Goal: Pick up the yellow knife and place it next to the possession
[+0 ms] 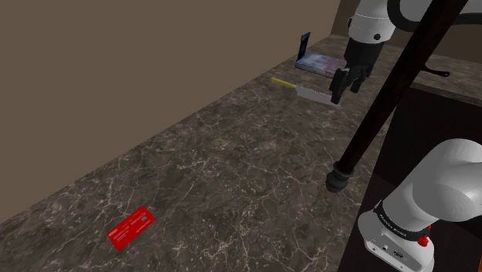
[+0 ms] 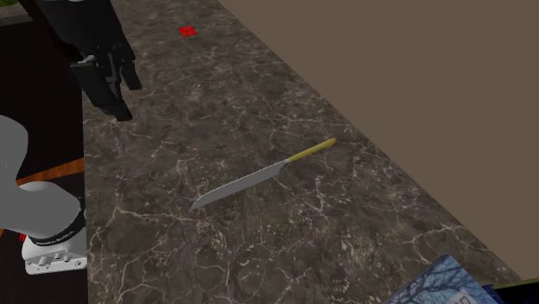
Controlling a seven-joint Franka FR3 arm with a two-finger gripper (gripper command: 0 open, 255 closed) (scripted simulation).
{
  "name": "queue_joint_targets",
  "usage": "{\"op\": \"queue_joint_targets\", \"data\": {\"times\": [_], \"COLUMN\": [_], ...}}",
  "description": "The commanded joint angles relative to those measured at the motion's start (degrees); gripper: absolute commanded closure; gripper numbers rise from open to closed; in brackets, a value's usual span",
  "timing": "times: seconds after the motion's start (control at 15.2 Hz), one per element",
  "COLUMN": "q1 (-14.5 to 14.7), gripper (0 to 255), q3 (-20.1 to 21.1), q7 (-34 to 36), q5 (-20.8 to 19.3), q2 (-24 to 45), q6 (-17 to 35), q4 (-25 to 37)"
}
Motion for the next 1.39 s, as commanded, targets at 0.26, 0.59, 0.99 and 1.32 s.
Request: {"op": "queue_joint_targets", "data": {"times": [0.26, 0.59, 0.99, 1.32], "q1": [-0.52, -0.71, -0.43, -0.55], "gripper": [0, 0, 0, 0], "q3": [-4.07, -8.63, -13.22, -15.85], "q7": [-6.07, -13.52, -22.63, -30.45], "q5": [-2.19, -3.52, -2.70, 0.00], "q2": [6.91, 16.79, 29.81, 41.34], "q6": [5.32, 11.15, 16.30, 18.61], "q4": [1.81, 6.07, 13.98, 22.85]}}
